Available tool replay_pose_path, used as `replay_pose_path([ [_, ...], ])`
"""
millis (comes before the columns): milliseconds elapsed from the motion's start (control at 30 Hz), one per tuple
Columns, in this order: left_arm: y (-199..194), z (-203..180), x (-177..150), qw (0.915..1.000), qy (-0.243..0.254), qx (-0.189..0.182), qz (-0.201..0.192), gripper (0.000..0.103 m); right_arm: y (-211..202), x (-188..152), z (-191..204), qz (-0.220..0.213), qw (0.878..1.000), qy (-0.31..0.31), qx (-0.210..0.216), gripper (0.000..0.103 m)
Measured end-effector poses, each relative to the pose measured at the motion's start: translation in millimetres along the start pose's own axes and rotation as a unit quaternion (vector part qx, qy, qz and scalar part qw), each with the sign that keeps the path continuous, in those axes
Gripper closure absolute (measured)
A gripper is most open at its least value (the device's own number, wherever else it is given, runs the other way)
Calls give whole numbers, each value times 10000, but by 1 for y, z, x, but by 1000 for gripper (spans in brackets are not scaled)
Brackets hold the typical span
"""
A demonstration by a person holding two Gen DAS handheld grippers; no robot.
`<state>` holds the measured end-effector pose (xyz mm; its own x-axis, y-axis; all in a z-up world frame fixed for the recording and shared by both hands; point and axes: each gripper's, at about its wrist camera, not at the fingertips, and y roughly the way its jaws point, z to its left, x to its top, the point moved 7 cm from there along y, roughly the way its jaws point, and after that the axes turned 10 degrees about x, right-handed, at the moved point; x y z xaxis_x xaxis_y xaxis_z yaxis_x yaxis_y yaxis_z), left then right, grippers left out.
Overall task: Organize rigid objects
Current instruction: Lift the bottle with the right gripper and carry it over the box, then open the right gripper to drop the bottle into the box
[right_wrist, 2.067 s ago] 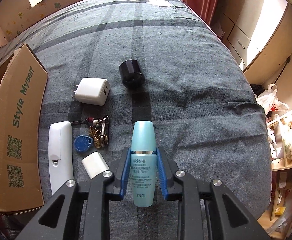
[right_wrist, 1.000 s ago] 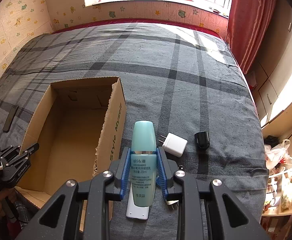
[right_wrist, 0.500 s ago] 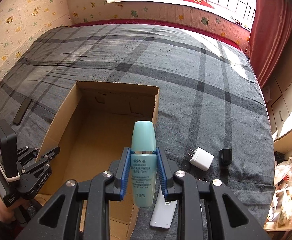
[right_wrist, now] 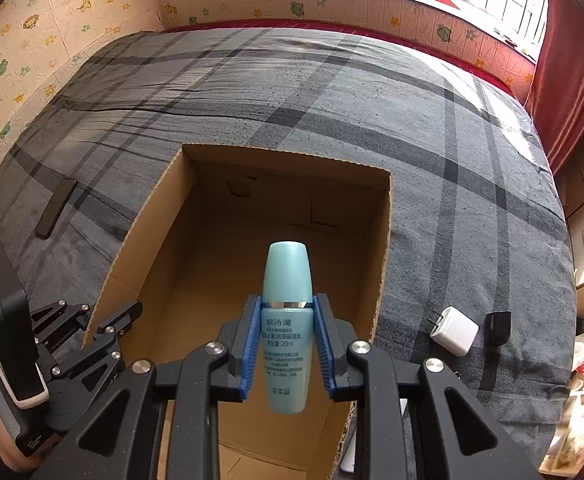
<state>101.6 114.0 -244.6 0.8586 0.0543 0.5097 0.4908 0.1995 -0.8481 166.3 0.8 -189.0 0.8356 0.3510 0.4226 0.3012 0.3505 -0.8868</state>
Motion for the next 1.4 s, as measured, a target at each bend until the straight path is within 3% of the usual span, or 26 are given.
replay_pose_path([
  [400,0,1,0,10000,4,3,-1,88,66,-7,14,666,9975,82,200,76],
  [800,0,1,0,10000,-22,-24,7,88,102,-24,16,1217,9920,202,263,75],
  [933,1,1,0,10000,-28,-26,20,88,99,-25,15,1188,9922,229,314,74],
  [1100,0,1,1,10000,-21,-8,25,88,86,-21,14,1022,9939,224,335,58],
  [1400,0,1,1,10000,-33,-14,27,88,62,-16,20,697,9968,148,359,48],
])
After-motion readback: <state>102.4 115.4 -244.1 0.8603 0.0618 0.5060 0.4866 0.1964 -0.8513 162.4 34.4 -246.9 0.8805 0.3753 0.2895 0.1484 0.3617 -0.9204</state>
